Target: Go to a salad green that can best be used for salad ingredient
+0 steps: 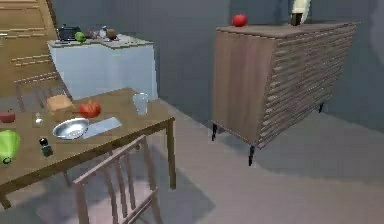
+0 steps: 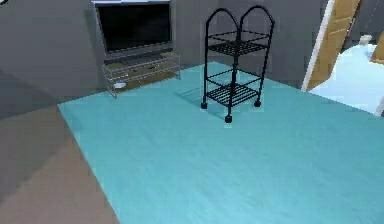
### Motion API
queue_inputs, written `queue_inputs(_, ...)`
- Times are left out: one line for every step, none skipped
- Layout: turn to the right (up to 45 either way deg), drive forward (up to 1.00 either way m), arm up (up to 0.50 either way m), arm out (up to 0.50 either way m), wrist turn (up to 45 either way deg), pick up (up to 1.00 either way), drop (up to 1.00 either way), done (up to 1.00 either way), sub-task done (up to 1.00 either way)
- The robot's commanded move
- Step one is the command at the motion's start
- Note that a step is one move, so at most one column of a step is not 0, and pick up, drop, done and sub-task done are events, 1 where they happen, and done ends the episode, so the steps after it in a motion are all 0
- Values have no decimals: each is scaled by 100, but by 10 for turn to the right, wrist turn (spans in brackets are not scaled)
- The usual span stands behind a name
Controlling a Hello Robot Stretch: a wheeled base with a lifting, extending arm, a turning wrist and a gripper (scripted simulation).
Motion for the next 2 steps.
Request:
queue_inputs(390,0,0,0,0,0,0,0,0)
queue_inputs(0,75,0,0,0,0,0,0,0)
